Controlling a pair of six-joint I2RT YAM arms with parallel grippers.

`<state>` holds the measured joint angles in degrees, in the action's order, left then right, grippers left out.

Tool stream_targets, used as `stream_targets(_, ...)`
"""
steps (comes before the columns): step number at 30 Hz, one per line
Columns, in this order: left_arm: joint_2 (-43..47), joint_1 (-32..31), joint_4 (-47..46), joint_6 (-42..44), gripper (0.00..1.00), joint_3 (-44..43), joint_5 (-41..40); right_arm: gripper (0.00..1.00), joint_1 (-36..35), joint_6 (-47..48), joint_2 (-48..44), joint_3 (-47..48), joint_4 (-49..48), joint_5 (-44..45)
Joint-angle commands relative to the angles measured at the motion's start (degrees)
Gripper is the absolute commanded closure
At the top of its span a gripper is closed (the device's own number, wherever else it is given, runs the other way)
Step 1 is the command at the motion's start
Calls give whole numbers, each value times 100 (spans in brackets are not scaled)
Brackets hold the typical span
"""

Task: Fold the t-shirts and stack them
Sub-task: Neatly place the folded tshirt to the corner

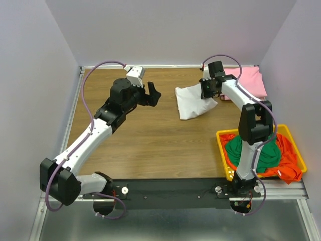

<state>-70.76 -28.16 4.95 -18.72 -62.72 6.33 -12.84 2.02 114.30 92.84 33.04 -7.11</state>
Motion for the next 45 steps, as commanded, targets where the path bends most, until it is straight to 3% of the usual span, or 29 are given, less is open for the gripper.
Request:
stream_targets(1,-69,118,243,167,9,322,298,100,1,606,391,515,546,939)
stream_targets(14,-157,338,217,325,9,427,176,100,150,1511,989,1903,731,2302)
stream_targets(22,-280,443,226,334,9,427,255,100,343,1792,1050,2668,731,2329)
stream_targets(45,-412,531,261,316,9,436,273,99,976,2188,857,3654,1144,2136)
